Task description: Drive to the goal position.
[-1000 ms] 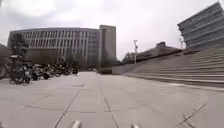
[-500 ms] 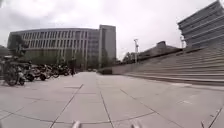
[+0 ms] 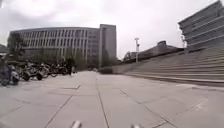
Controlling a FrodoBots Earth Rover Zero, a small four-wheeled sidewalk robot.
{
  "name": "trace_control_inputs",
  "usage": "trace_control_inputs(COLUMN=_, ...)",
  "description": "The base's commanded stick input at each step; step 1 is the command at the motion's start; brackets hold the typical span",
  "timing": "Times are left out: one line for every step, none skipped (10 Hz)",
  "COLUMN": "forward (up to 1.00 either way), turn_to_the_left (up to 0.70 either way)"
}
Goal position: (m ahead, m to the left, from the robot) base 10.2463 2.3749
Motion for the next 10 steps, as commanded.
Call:
trace_control_inputs(forward=0.7, turn_to_the_left=0.03)
trace_control_inputs(forward=0.7, turn_to_the_left=0.03)
trace_control_inputs(forward=0.7, turn_to_the_left=0.03)
trace_control_inputs(forward=0.7, turn_to_the_left=0.03)
trace_control_inputs(forward=0.7, turn_to_the_left=0.03)
trace_control_inputs(forward=0.7, turn_to_the_left=0.03)
trace_control_inputs(forward=0.7, turn_to_the_left=0.03)
trace_control_inputs(forward=0.7, turn_to_the_left=0.06)
trace_control_inputs(forward=0.7, turn_to_the_left=0.14)
trace_control_inputs(forward=0.7, turn_to_the_left=0.3)
